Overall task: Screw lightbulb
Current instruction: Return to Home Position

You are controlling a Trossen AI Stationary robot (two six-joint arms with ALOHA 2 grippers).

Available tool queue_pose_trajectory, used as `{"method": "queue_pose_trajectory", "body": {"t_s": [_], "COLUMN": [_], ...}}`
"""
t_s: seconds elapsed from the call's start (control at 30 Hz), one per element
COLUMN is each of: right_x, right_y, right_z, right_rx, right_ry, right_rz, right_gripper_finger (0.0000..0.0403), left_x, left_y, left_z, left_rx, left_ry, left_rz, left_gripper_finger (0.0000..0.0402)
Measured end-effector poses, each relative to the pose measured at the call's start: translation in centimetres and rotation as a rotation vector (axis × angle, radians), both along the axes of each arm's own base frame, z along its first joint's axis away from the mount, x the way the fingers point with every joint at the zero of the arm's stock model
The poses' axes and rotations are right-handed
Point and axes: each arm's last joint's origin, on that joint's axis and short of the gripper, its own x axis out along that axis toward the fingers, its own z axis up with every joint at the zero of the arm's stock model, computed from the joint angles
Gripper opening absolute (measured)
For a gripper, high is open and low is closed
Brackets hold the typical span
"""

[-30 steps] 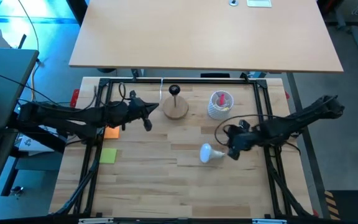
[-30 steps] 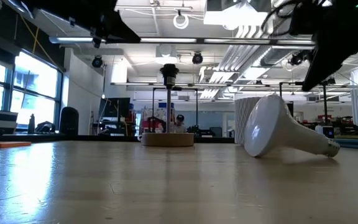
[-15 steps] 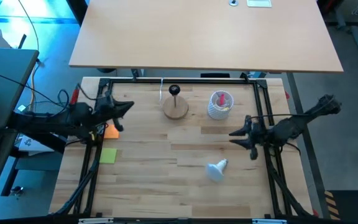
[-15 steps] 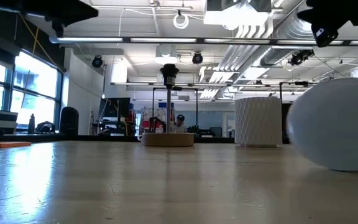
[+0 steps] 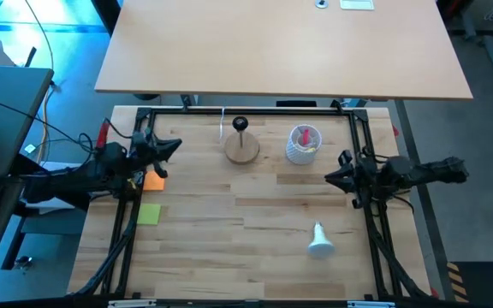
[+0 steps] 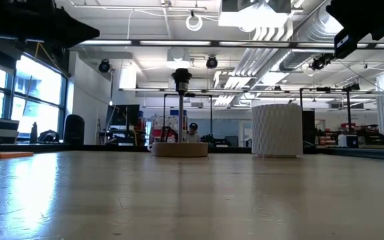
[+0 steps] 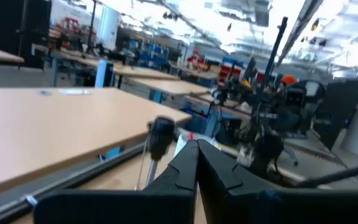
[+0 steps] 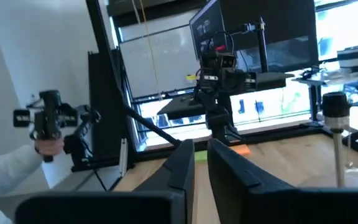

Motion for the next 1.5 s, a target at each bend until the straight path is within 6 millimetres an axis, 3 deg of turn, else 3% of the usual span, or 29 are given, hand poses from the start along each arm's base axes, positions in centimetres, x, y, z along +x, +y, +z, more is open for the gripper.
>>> {"method": "queue_pose_trajectory", "body": {"t_s": [0.4, 0.6, 0.9, 1.07, 1.33, 1.5], "right_x": [0.7, 0.8, 0.8, 0.8, 0.8, 0.8], "right_y": [-0.5, -0.5, -0.4, -0.4, -0.4, -0.4], "right_z": [-3.5, -3.6, -3.6, -3.7, -3.7, -3.8], "right_rx": [0.027, -0.009, -0.027, -0.01, -0.006, -0.013], "right_ry": [0.003, 0.01, 0.009, 0.011, 0.012, 0.021], "right_rz": [0.002, 0.01, 0.009, 0.012, 0.013, 0.015], "right_gripper_finger": [0.0018, 0.0016, 0.0016, 0.0016, 0.0016, 0.0016], "left_x": [1.4, 1.6, 1.8, 1.0, 0.1, -0.1], "left_y": [1.1, 1.2, 1.0, 0.9, -0.8, -1.8], "left_z": [-4.7, -6.4, -6.5, -5.9, -7.2, -6.7], "left_rx": [-0.004, 0.018, 0.078, 0.062, -0.018, 0.101], "left_ry": [0.016, 0.095, 0.13, 0.054, 0.155, 0.137], "left_rz": [-0.037, -0.075, -0.215, -0.141, -0.09, -0.115], "left_gripper_finger": [0.0, 0.0, 0.0, 0.0, 0.0, 0.0]}}
